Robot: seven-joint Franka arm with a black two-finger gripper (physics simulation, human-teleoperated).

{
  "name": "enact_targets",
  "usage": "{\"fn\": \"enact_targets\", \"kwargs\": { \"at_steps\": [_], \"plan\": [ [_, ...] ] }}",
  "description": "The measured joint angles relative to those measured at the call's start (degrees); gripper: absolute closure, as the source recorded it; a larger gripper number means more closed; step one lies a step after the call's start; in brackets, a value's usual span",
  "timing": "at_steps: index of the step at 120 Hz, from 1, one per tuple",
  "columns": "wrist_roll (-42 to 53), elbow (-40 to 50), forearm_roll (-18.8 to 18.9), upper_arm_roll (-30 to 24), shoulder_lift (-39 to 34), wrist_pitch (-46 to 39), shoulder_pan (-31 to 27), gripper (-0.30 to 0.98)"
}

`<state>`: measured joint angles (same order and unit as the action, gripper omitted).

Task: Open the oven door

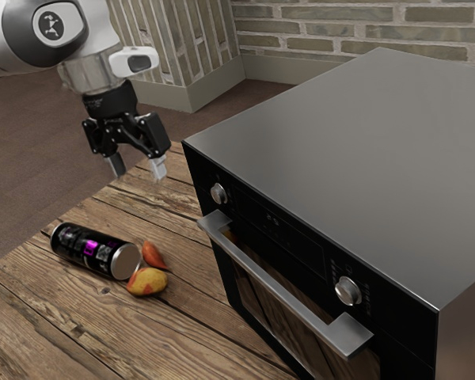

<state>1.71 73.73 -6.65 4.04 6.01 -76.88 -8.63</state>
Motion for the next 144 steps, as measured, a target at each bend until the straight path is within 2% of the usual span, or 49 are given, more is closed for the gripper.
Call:
{"fn": "enact_targets", "kwargs": {
  "at_steps": [21, 27, 31, 35, 40, 49, 57, 62, 68, 73, 79, 86, 95, 109, 129, 144],
  "plan": [
    [0.2, -0.6, 0.0, 0.0, -0.1, -1.6, 0.1, 0.00],
    [0.3, -4.8, -0.3, 0.8, -1.9, -1.2, 0.5, 0.00],
    [0.7, -9.0, -0.4, 2.8, -5.8, -0.6, 1.9, 0.00],
    [2.1, -11.4, -0.7, 5.3, -13.5, 0.0, 4.5, 0.00],
    [5.6, -13.1, -2.8, 6.5, -21.4, 1.5, 2.5, 0.00],
    [12.9, -14.4, -7.1, 7.0, -30.8, 7.3, 1.3, 0.00],
    [21.9, 6.4, -10.4, 1.2, -49.7, 6.3, 2.1, 0.00],
    [27.9, 20.8, -12.1, -4.9, -60.1, 3.2, 4.1, 0.00],
    [35.0, 33.9, -13.5, -9.3, -67.7, -1.5, 10.4, 0.00],
    [40.8, 40.9, -14.2, -12.5, -71.4, -5.8, 15.5, 0.00],
    [47.4, 44.6, -14.4, -16.5, -71.4, -10.4, 18.2, 0.00],
    [54.3, 44.3, -13.7, -21.1, -65.8, -14.6, 19.3, 0.00],
    [62.3, 45.8, -12.8, -23.4, -62.7, -19.3, 20.0, 0.00],
    [73.0, 49.5, -12.4, -23.9, -60.8, -26.2, 20.9, 0.00],
    [84.4, 49.9, -14.1, -23.7, -56.3, -33.6, 20.8, 0.00],
    [91.0, 50.8, -14.6, -20.7, -55.5, -36.7, 20.6, 0.00]
  ]
}}
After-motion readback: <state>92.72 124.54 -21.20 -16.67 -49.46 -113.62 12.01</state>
